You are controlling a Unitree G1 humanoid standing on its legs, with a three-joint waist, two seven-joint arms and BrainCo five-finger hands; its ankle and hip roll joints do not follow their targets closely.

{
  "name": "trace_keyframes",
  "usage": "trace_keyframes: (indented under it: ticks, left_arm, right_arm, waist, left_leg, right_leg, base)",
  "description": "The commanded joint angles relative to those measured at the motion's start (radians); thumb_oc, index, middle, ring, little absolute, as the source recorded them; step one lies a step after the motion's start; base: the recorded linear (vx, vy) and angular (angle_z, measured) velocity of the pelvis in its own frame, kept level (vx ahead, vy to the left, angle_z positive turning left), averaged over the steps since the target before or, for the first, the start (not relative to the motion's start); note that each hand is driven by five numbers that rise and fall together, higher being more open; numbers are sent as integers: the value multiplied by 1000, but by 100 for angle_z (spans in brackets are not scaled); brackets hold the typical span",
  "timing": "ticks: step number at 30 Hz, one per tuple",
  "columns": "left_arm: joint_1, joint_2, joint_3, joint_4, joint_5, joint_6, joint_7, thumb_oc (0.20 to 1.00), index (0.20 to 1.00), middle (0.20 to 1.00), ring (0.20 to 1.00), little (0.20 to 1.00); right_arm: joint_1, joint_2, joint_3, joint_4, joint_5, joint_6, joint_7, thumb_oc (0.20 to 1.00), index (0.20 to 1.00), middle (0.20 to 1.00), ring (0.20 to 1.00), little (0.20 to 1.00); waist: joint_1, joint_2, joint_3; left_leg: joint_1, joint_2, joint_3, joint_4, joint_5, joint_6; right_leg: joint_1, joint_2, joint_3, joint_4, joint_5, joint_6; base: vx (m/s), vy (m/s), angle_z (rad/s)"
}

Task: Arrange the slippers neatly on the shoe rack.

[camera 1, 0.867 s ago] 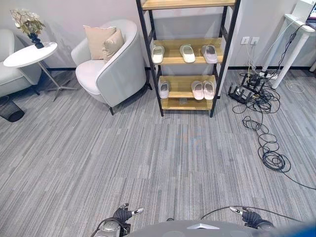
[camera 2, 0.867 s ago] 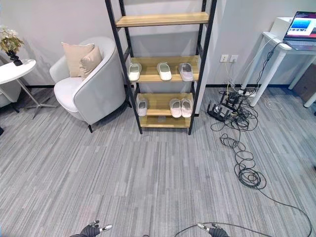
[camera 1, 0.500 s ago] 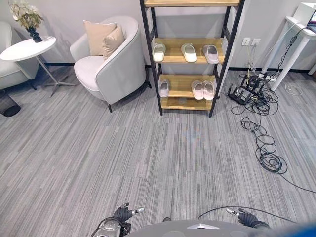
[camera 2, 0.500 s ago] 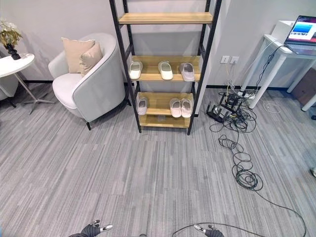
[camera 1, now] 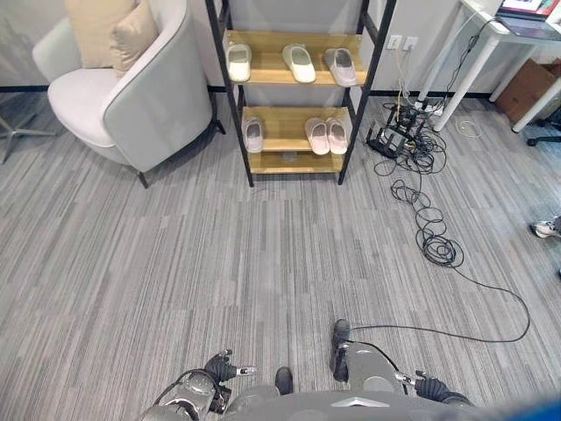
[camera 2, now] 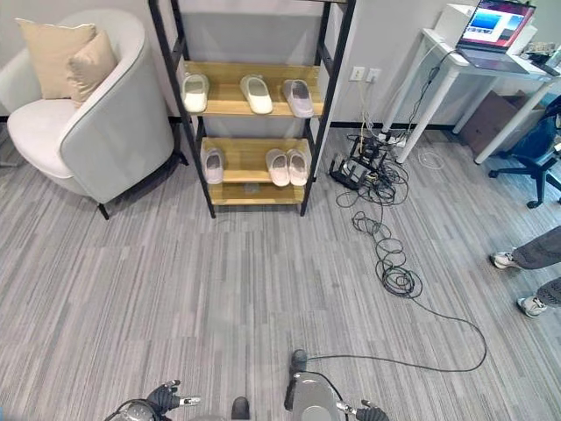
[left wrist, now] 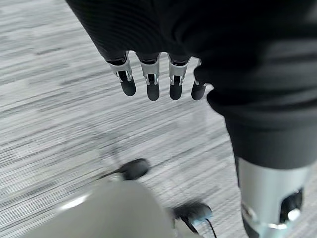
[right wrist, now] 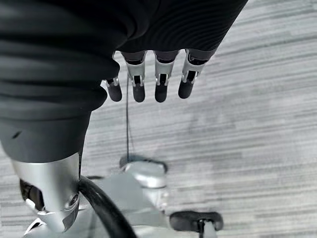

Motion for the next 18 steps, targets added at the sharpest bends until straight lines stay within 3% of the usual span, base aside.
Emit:
trace_keyframes:
  ticks: [1, 4, 5, 6, 7, 8, 10, 11, 13, 17, 18]
  left_arm:
    - [-19, 2, -12, -3, 42, -23, 25, 1000, 1000, 1000, 1000, 1000]
    - [-7, -4, 3, -7, 24, -24, 23, 1000, 1000, 1000, 1000, 1000]
    - [-6, -7, 4, -4, 21, -24, 24, 1000, 1000, 1000, 1000, 1000]
    - [-39, -4, -13, -28, 17, -18, 37, 1000, 1000, 1000, 1000, 1000]
    - [-39, -3, -13, -28, 17, -18, 37, 1000, 1000, 1000, 1000, 1000]
    - [-41, -3, -15, -28, 11, -16, 40, 1000, 1000, 1000, 1000, 1000]
    - [-37, -9, -12, -23, 7, -17, 47, 1000, 1000, 1000, 1000, 1000]
    - [-36, -15, -14, -8, 13, -17, 55, 1000, 1000, 1000, 1000, 1000]
    - [-53, -12, -34, 4, 19, -16, 65, 1000, 1000, 1000, 1000, 1000]
    - [-26, -15, -11, 32, 18, -12, 57, 1000, 1000, 1000, 1000, 1000]
    - [-12, -6, 0, 46, 27, -11, 52, 1000, 1000, 1000, 1000, 1000]
  right_arm:
    - [-36, -36, 14, 7, -11, -18, -5, 1000, 1000, 1000, 1000, 1000]
    - [-53, -53, 14, 5, -5, -24, -12, 1000, 1000, 1000, 1000, 1000]
    - [-61, -57, 18, 5, -2, -29, -15, 1000, 1000, 1000, 1000, 1000]
    - [-101, -66, 37, -11, 8, -38, -32, 1000, 1000, 1000, 1000, 1000]
    - [-102, -66, 37, -10, 8, -38, -32, 1000, 1000, 1000, 1000, 1000]
    - [-106, -79, 47, -9, 1, -35, -43, 1000, 1000, 1000, 1000, 1000]
    - [-105, -83, 50, -6, -11, -37, -55, 1000, 1000, 1000, 1000, 1000]
    - [-113, -87, 54, -7, -23, -38, -61, 1000, 1000, 1000, 1000, 1000]
    - [-122, -86, 74, -6, -49, -40, -71, 1000, 1000, 1000, 1000, 1000]
    - [-110, -68, 69, -3, -64, -40, -68, 1000, 1000, 1000, 1000, 1000]
    - [-95, -48, 69, -5, -64, -39, -60, 1000, 1000, 1000, 1000, 1000]
  waist:
    - [18, 23, -36]
    - [32, 33, -57]
    - [36, 29, -52]
    - [70, -18, 12]
    - [69, -15, 12]
    - [89, -36, 21]
    - [102, -36, 21]
    - [118, -43, 22]
    - [143, -38, 19]
    - [145, -34, -16]
    - [141, -41, -40]
  left_leg:
    - [51, 45, 1, 71, -74, -79]
    - [20, 76, 20, 204, -17, -133]
    - [-21, 93, 36, 290, 24, -154]
    - [-233, 113, 30, 656, 160, -158]
    - [-237, 115, 28, 663, 157, -159]
    - [-318, 118, 46, 705, 125, -128]
    - [-338, 132, 47, 584, 84, -120]
    - [-328, 134, 39, 389, 65, -125]
    - [-362, 119, -13, 199, 143, -155]
    - [-303, 97, -36, 123, 136, -141]
    - [-261, 82, -27, 110, 120, -127]
  right_leg:
    - [67, 4, 27, -39, 31, 25]
    - [129, 49, 48, -71, -7, -10]
    - [152, 61, 58, -83, -17, -27]
    - [200, 60, 79, -107, -27, -79]
    - [199, 62, 78, -107, -27, -79]
    - [229, 62, 93, -129, -41, -84]
    - [261, 59, 101, -145, -54, -74]
    - [284, 48, 99, -158, -63, -58]
    - [328, 55, 102, -181, -82, -46]
    - [344, 43, 118, -163, -92, -32]
    - [351, 19, 128, -155, -85, -11]
  base:
    - [300, -153, 41]
    - [219, -146, -1]
    - [51, -251, -48]
    - [5, -217, -40]
    - [52, -242, -37]
    - [141, -64, -8]
    - [273, 39, -8]
    - [340, 149, -9]
    - [314, 184, -22]
    - [273, 214, -38]
    - [302, 237, -61]
